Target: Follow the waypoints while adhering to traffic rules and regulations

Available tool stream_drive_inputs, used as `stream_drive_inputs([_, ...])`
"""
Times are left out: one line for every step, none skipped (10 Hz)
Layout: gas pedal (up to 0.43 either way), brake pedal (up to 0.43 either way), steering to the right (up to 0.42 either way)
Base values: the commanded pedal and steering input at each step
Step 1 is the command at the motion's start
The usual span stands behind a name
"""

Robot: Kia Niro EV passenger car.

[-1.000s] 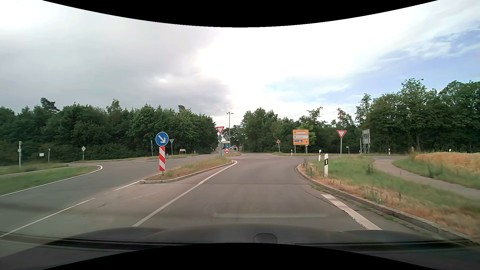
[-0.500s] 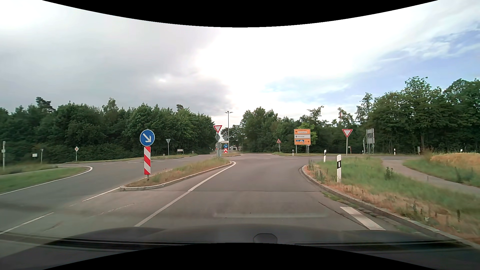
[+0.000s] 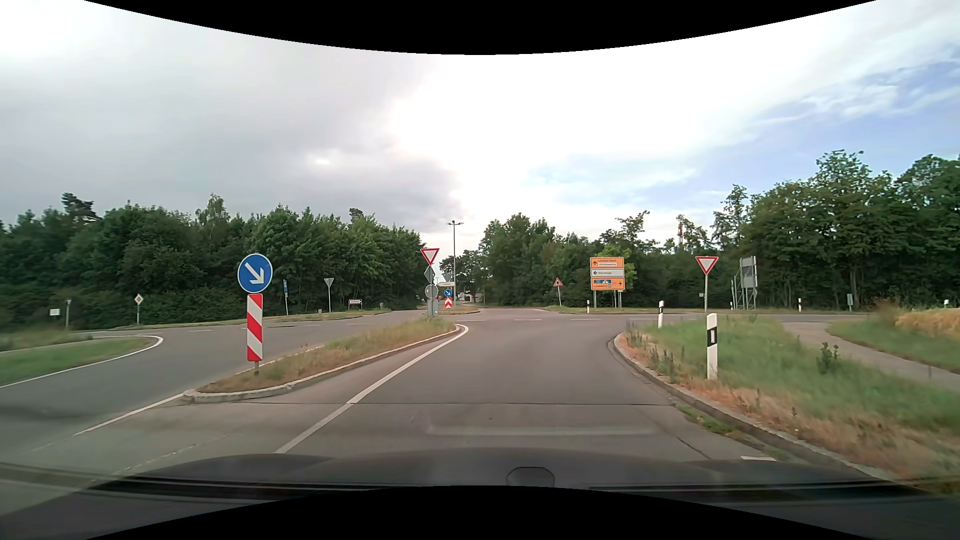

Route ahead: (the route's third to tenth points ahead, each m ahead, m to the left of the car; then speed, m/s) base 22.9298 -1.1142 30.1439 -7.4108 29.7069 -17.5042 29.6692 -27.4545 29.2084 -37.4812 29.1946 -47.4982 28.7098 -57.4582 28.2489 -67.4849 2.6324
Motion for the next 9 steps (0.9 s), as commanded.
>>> stream_drive_inputs([0.0,0.043,0.014])
stream_drive_inputs([0.0,0.043,0.012])
stream_drive_inputs([0.0,0.049,0.01])
stream_drive_inputs([0.0,0.043,0.01])
stream_drive_inputs([0.0,0.043,0.01])
stream_drive_inputs([0.0,0.049,0.01])
stream_drive_inputs([0.0,0.049,0.01])
stream_drive_inputs([0.0,0.049,0.01])
stream_drive_inputs([0.0,0.049,0.011])
